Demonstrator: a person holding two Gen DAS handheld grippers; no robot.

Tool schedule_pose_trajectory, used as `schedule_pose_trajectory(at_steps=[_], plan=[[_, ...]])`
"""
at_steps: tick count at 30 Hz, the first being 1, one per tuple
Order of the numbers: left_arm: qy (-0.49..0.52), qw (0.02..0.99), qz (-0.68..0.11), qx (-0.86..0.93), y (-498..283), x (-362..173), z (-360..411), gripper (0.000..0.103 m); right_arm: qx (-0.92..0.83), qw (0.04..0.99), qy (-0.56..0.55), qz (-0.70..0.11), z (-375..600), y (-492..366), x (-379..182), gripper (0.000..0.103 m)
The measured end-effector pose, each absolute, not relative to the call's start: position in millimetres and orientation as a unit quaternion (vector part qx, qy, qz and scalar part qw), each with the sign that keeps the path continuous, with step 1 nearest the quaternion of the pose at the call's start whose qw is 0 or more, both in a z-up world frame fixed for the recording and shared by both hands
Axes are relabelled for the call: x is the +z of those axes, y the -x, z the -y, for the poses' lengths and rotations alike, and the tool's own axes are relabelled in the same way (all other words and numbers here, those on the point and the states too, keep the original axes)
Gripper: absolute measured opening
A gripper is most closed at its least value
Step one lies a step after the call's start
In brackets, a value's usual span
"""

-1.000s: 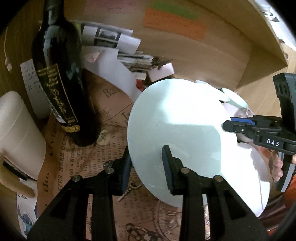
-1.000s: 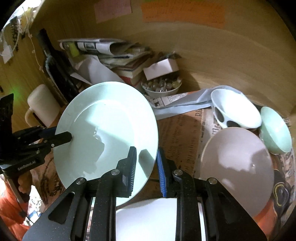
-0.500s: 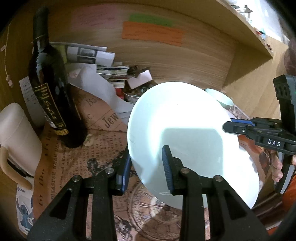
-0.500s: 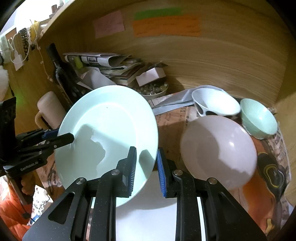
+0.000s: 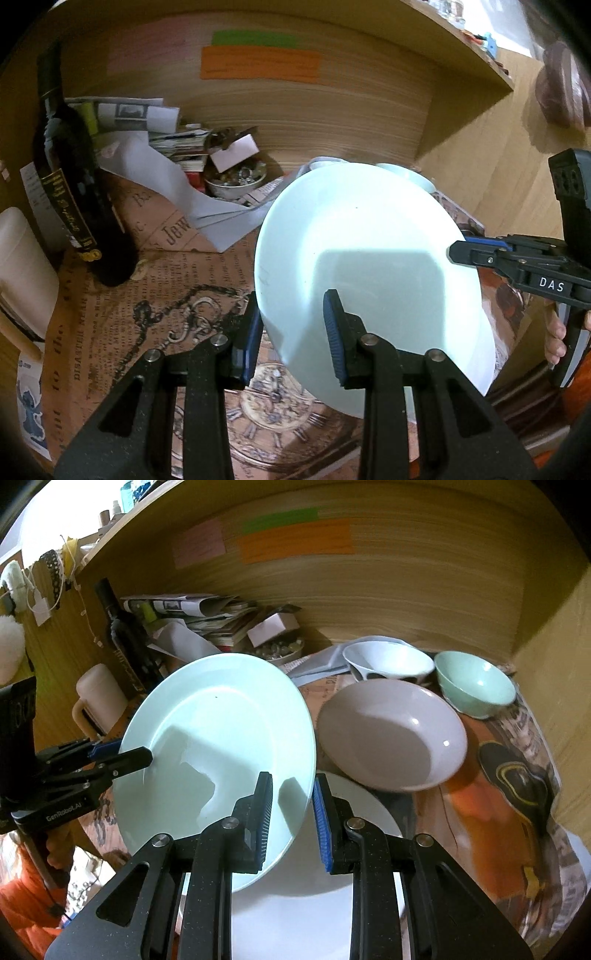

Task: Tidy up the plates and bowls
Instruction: 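Carry the mint green plate over the white plate and lower it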

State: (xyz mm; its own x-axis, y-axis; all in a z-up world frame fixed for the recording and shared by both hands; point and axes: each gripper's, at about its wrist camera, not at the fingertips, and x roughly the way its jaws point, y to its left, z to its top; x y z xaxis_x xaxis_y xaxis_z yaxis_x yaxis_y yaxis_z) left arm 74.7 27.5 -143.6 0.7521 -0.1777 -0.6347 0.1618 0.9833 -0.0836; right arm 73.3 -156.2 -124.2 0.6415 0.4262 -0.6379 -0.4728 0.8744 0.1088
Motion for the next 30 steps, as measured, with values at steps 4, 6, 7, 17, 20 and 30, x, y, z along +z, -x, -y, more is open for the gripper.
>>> schedule_pose_trajectory(at_steps=[4, 6, 7, 17, 20, 30], plan=[[0.007, 0.935, -0.341, -0.099, -71, -146, -18, 0.032, 0.241, 0.907, 0.028, -0.343, 165, -67, -128, 0.020], [0.006, 0.934, -0.343, -0.103, -69, -148, -13, 0.032, 0.238, 0.908, 0.025, -0.344, 170, -65, -129, 0.020], [0.004, 0.933, -0.344, -0.105, -69, -148, -12, 0.032, 0.237, 0.908, 0.024, -0.345, 172, -63, -131, 0.020], [-0.006, 0.925, -0.360, -0.118, -63, -155, 1, 0.032, 0.225, 0.905, 0.009, -0.361, 189, -56, -147, 0.020], [-0.011, 0.923, -0.366, -0.121, -61, -159, 5, 0.032, 0.223, 0.903, 0.002, -0.368, 194, -55, -153, 0.020], [-0.030, 0.913, -0.389, -0.122, -66, -174, 16, 0.032, 0.219, 0.893, -0.011, -0.393, 205, -57, -172, 0.021]])
